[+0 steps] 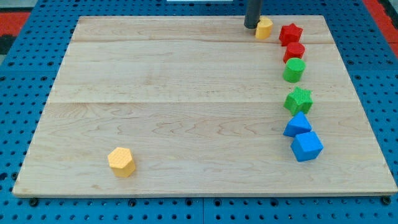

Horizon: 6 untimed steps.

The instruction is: Move the heart above the red star

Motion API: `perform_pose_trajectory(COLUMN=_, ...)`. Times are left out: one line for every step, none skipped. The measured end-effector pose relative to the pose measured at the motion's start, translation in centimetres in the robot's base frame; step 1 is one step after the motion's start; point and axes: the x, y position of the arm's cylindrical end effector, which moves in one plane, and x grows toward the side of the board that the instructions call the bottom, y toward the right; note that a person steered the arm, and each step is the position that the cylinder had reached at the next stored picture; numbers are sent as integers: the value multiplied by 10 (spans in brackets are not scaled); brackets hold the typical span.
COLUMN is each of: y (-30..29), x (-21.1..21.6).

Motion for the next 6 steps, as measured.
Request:
perform_pose_trajectory(y=0, x=-19)
perform_pose_trajectory(y=-46, x=20)
perform_pose_trajectory(y=-43, x=76)
perform_pose_trajectory(y=-8, x=63)
perform_pose_trajectory(y=27, x=36)
perform_pose_trajectory(y=16, x=33)
